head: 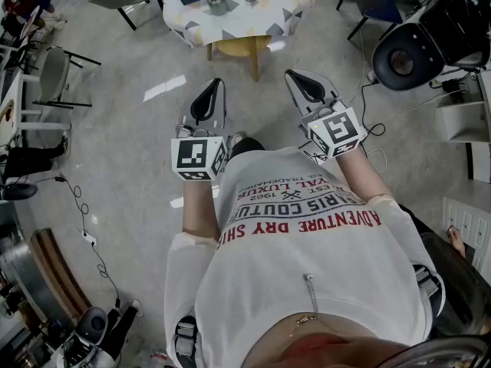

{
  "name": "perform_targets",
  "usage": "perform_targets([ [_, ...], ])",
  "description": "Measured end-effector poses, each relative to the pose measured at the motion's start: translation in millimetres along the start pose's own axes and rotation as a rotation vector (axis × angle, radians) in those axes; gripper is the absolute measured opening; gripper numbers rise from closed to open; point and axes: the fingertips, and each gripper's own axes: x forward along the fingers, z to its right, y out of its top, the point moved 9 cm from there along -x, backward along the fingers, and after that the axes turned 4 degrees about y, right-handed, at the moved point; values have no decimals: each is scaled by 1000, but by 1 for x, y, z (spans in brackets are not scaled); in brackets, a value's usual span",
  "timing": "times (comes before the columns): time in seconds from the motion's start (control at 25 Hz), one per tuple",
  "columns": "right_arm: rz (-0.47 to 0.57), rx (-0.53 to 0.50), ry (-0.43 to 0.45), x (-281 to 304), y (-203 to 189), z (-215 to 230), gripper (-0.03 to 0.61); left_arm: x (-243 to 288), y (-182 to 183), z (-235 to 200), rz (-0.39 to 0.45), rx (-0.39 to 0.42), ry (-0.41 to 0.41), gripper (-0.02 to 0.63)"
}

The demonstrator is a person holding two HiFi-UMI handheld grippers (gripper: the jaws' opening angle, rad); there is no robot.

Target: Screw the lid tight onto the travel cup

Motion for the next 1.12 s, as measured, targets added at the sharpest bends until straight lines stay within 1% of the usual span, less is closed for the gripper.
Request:
perform_targets([
  [0.32,0,10,-1,3,-1,5,9,8,-1,-2,-2,-10,-3,12],
  [0.56,7,37,-6,1,-4,10,11,14,-4,-1,-11,-19,-15,12],
  [0.76,1,54,15,2,-9,14,14,20,-13,-1,-13,-62,-17,15],
  [0.8,-10,54,14,4,-12,16,29,22,-16,-3,-13,-74,-12,21],
  [0.84,-23,59,14,6,-14,19,81,24,-18,-5,-18,-85,-9,73],
  [0.88,-35,69,15,9,-17,21,170,27,-21,-8,-27,-93,-8,174],
  [0.92,-45,79,16,13,-19,23,205,29,-23,-11,-37,-99,-8,239],
  [1.12,-67,99,4,37,-25,38,206,45,-36,-36,-78,-117,0,242],
])
